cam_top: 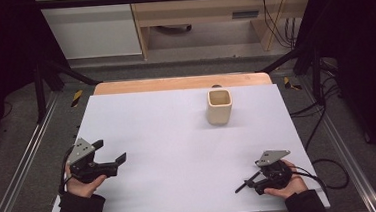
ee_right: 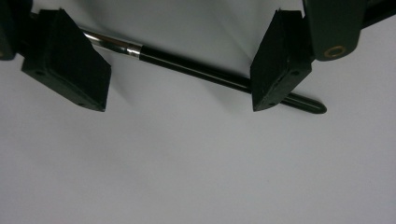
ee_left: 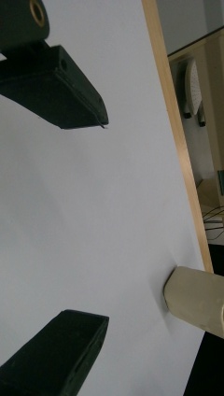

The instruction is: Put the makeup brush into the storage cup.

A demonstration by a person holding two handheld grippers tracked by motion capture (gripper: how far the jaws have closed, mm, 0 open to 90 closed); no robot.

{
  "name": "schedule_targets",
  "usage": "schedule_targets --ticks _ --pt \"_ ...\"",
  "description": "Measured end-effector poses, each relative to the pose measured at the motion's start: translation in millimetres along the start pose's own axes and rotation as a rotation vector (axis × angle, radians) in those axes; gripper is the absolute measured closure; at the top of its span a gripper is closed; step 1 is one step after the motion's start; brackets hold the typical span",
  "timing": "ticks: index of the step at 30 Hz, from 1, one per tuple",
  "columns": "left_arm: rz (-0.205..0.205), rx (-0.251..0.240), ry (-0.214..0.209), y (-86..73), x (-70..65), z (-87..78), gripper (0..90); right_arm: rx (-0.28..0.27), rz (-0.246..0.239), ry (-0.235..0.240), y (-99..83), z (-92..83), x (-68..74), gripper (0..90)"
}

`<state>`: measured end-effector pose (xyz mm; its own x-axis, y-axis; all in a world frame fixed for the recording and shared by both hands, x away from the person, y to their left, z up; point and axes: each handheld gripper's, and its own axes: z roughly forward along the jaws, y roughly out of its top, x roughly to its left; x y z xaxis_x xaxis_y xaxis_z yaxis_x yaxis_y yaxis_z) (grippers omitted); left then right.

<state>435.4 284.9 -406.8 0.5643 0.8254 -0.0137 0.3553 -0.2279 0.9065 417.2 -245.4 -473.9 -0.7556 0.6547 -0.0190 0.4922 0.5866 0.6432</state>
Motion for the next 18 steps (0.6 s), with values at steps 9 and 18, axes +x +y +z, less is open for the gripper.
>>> schedule_targets --ticks 9,18 --pt "-0.001 0.001 0.001 -0.1 -0.7 1.2 4.3 0.004 -0.011 0.002 -0.2 0.7 0.2 27.9" --pt "0.001 0.002 0.001 -0.2 -0.7 1.1 4.4 0.003 0.000 -0.002 0.0 0.3 -0.1 37.0"
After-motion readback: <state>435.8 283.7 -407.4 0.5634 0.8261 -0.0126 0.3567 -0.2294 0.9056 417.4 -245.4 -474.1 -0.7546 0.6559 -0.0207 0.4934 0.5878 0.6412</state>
